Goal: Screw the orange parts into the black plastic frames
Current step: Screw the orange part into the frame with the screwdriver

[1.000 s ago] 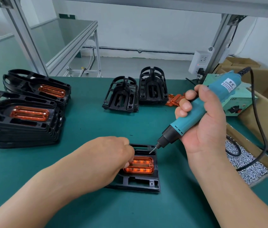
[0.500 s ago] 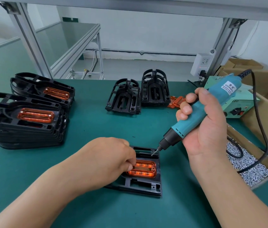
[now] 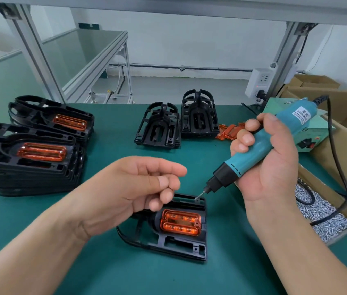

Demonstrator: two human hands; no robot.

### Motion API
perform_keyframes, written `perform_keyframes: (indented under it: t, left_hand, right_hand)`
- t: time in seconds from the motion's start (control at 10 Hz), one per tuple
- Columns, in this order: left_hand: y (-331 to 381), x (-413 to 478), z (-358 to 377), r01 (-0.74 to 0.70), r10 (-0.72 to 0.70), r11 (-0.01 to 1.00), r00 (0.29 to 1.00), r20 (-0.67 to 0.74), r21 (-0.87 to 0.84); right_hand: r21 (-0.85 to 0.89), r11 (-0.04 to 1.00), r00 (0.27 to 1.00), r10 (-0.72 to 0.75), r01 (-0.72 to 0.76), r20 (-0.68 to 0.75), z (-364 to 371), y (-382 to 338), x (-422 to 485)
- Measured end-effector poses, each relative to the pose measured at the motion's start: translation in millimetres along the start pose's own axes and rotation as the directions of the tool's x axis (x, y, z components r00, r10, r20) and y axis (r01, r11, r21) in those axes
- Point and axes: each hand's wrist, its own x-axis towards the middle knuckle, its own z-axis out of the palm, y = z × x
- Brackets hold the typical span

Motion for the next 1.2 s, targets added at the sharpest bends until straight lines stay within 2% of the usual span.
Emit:
perform_keyframes:
  t: [0.4,0.7,0.9,1.2]
  left_hand:
    - [-11,2,20,0.072,-0.076,0.994,0.996,-0.049,-0.085]
    - [-10,-1,26,0.139,-0.141,0.975,0.990,0.000,0.172]
    - [-13,1,24,0.115,-0.106,0.979,0.992,-0.062,0.170]
    - [-14,2,26,0.101,-0.091,0.988,0.992,-0.083,0.117]
  right_hand:
    - [0.111,0.994,1.000,-0.015,0.016,-0.008,3,-9,0]
    - [0.129,0.992,1.000,-0.017,0.017,-0.006,4,-11,-2]
    - [0.115,0.993,1.000,-0.015,0.013,0.020,5,-10,-3]
    - [0.115,0.993,0.999,-0.012,0.007,0.045,6,-9,-4]
